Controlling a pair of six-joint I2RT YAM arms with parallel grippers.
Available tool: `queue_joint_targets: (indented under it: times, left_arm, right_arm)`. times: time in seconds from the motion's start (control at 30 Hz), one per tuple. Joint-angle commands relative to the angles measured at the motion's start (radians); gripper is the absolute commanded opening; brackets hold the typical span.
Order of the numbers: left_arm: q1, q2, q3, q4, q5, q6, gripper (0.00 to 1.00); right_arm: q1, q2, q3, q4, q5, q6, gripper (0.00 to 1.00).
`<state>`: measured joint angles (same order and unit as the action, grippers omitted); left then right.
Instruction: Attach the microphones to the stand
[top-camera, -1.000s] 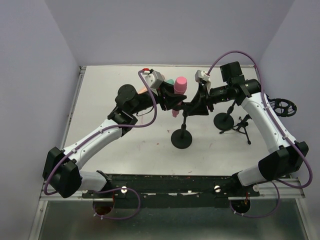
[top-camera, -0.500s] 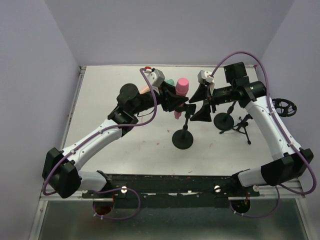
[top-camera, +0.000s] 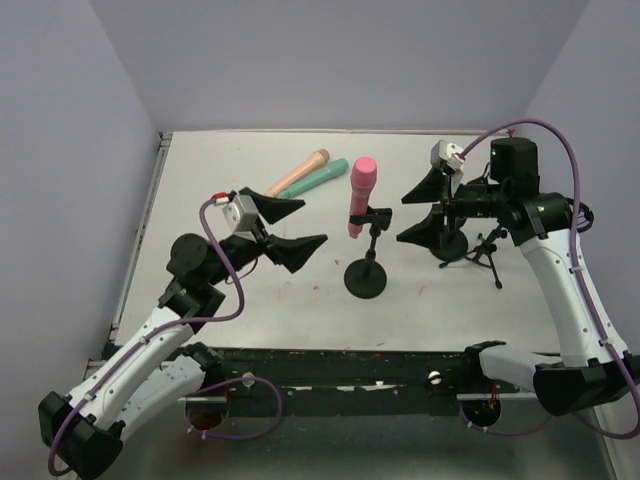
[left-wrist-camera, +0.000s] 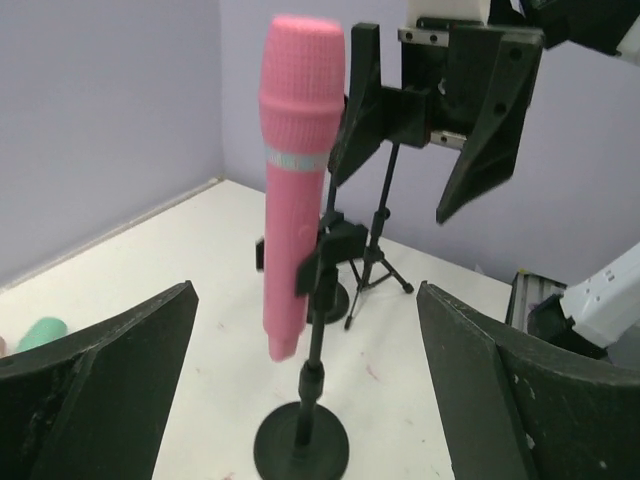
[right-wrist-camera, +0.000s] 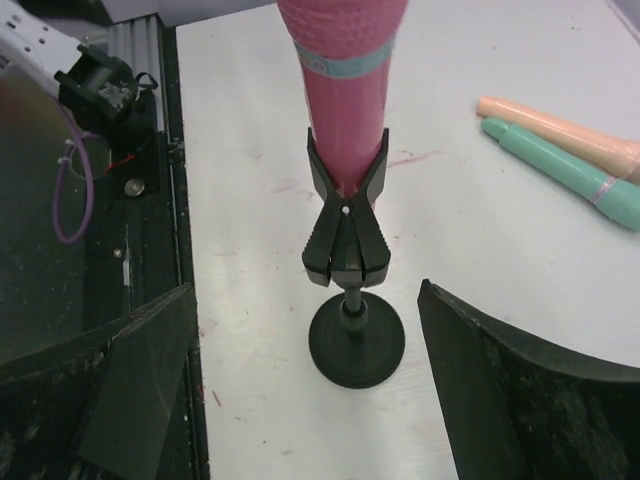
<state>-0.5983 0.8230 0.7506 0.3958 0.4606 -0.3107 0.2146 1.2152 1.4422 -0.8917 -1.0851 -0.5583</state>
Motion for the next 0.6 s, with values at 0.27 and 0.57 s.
queue_joint_targets:
  times: [0.27, 0.57]
  left_arm:
    - [-0.268, -0.036, -0.545, 0.443, -0.270, 0.169, 0.99]
    - [-0.409, 0.491, -0.507, 1.032, -0.499, 0.332, 0.96]
  right_arm:
    - [-0.132, -0.215, -0.351, 0.181, 0.005, 0.075, 1.00]
    - [-0.132, -0.269, -0.608, 0.312, -0.021, 0.031, 1.00]
